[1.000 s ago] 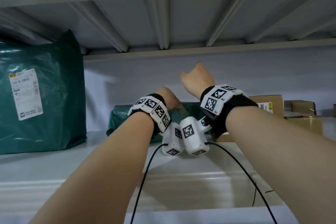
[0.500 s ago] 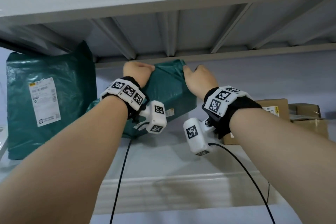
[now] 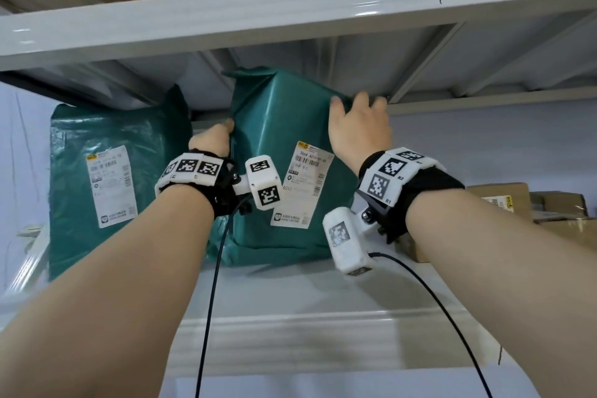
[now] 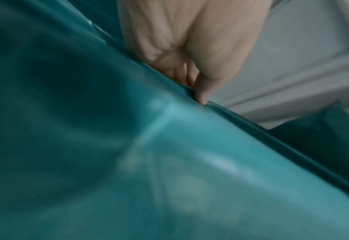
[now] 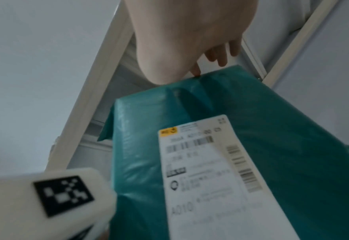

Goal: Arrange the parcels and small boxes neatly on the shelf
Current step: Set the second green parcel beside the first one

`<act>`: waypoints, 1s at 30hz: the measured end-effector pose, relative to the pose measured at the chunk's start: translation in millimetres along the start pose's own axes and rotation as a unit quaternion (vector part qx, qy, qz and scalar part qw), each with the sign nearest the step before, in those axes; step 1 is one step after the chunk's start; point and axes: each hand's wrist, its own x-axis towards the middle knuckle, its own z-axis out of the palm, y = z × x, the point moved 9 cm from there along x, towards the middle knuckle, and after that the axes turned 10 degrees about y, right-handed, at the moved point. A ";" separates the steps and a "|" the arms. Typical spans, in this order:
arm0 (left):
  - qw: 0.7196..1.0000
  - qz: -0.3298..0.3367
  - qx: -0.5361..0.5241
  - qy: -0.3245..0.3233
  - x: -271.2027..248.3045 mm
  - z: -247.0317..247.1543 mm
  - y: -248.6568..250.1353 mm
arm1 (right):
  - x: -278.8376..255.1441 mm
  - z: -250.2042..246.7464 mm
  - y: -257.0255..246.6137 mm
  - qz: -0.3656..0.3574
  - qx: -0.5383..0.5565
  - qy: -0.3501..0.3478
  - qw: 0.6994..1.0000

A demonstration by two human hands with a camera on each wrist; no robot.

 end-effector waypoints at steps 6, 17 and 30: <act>0.994 0.079 0.078 0.024 -2.4 -12.7 -2.2 | -3.6 9.1 19.0 0.052 -0.005 -0.037 0.998; 0.986 0.067 0.148 0.029 4.5 -23.2 -21.9 | -28.6 58.5 37.9 0.159 0.104 -0.091 0.978; 0.995 0.041 0.043 -0.084 -16.7 -1.0 -52.2 | -49.8 88.1 36.6 0.103 0.002 -0.025 0.994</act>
